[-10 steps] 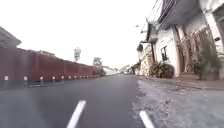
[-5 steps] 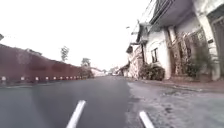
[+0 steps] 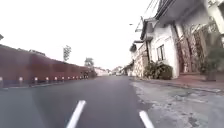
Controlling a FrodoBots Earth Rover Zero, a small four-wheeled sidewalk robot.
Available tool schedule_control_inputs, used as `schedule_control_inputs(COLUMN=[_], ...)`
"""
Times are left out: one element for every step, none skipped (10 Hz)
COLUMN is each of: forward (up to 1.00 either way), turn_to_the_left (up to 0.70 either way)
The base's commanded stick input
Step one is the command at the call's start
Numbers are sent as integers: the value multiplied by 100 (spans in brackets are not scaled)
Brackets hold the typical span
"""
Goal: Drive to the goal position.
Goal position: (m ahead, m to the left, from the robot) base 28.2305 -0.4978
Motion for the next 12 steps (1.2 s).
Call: schedule_control_inputs(forward=[100, 100, 100, 100, 100, 100, 100, 100, 100, 100, 100, 100], turn_to_the_left=[0, 0, 0, 0, 0, 0, 0, 0, 0, 0, 0, 0])
